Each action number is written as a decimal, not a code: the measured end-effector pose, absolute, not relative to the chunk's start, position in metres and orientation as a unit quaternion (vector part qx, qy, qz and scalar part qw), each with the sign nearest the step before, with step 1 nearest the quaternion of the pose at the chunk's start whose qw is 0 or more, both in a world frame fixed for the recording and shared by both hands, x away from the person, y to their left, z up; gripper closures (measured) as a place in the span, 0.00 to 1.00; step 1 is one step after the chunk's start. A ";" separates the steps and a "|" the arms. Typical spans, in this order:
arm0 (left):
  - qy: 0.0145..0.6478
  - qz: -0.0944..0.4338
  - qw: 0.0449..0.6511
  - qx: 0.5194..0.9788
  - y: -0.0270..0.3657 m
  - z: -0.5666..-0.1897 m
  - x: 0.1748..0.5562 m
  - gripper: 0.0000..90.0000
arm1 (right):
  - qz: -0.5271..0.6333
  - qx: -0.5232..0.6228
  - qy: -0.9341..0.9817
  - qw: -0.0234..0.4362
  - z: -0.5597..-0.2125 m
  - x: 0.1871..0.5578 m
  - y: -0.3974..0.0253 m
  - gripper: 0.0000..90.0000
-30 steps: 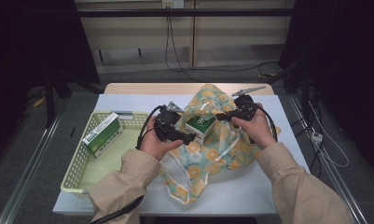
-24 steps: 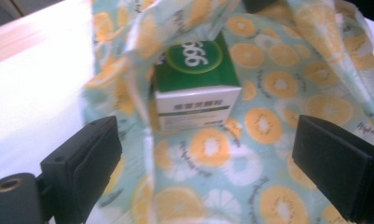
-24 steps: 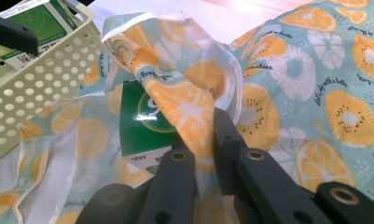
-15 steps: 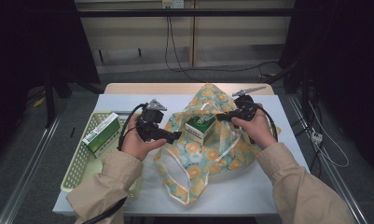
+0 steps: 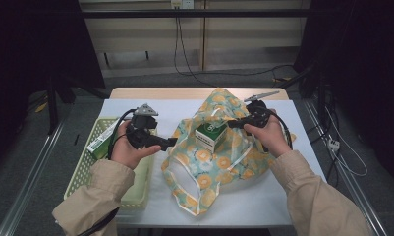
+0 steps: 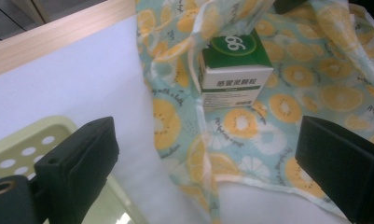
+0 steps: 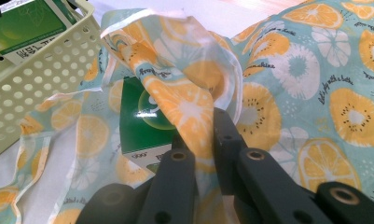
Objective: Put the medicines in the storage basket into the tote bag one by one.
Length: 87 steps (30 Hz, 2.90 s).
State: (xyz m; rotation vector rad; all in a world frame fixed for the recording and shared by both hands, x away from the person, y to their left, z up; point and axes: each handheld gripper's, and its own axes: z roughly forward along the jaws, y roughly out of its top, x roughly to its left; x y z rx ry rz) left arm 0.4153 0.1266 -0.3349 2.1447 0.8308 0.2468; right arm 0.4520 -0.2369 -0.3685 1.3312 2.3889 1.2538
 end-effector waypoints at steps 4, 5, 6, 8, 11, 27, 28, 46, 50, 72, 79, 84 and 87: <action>0.336 0.100 0.401 0.846 0.136 -0.334 0.415 0.06 | 0.415 0.442 0.792 0.067 -0.368 0.452 -0.238 0.97; 0.338 0.100 0.402 0.845 0.139 -0.334 0.415 0.06 | 0.415 0.442 0.792 0.067 -0.368 0.452 -0.238 0.97; 0.338 0.098 0.404 0.844 0.141 -0.334 0.415 0.06 | 0.416 0.442 0.792 0.068 -0.368 0.452 -0.238 0.97; 0.337 0.100 0.402 0.845 0.146 -0.333 0.415 0.06 | 0.416 0.442 0.792 0.068 -0.368 0.451 -0.237 0.97; 0.341 0.103 0.401 0.844 0.154 -0.333 0.416 0.06 | 0.416 0.442 0.792 0.067 -0.368 0.451 -0.237 0.97; 0.367 0.127 0.387 0.836 0.198 -0.338 0.419 0.07 | 0.417 0.443 0.791 0.067 -0.369 0.451 -0.237 0.97; 0.368 0.129 0.386 0.836 0.200 -0.339 0.419 0.07 | 0.418 0.443 0.790 0.066 -0.369 0.451 -0.237 0.97; 0.408 0.157 0.370 0.820 0.239 -0.346 0.426 0.10 | 0.417 0.442 0.791 0.064 -0.370 0.451 -0.235 0.97; 0.420 0.165 0.363 0.815 0.249 -0.349 0.429 0.10 | 0.417 0.443 0.791 0.063 -0.370 0.451 -0.235 0.97; 0.465 0.165 0.270 0.827 0.269 -0.383 0.437 0.51 | 0.419 0.445 0.789 0.061 -0.370 0.452 -0.239 0.97; 0.477 0.153 0.265 0.824 0.261 -0.379 0.434 0.70 | 0.419 0.445 0.789 0.060 -0.372 0.453 -0.237 0.97; 0.477 0.146 0.291 0.817 0.254 -0.365 0.430 0.70 | 0.420 0.445 0.788 0.061 -0.371 0.453 -0.238 0.97; 0.473 0.137 0.306 0.815 0.249 -0.355 0.427 0.70 | 0.420 0.445 0.788 0.061 -0.371 0.453 -0.239 0.97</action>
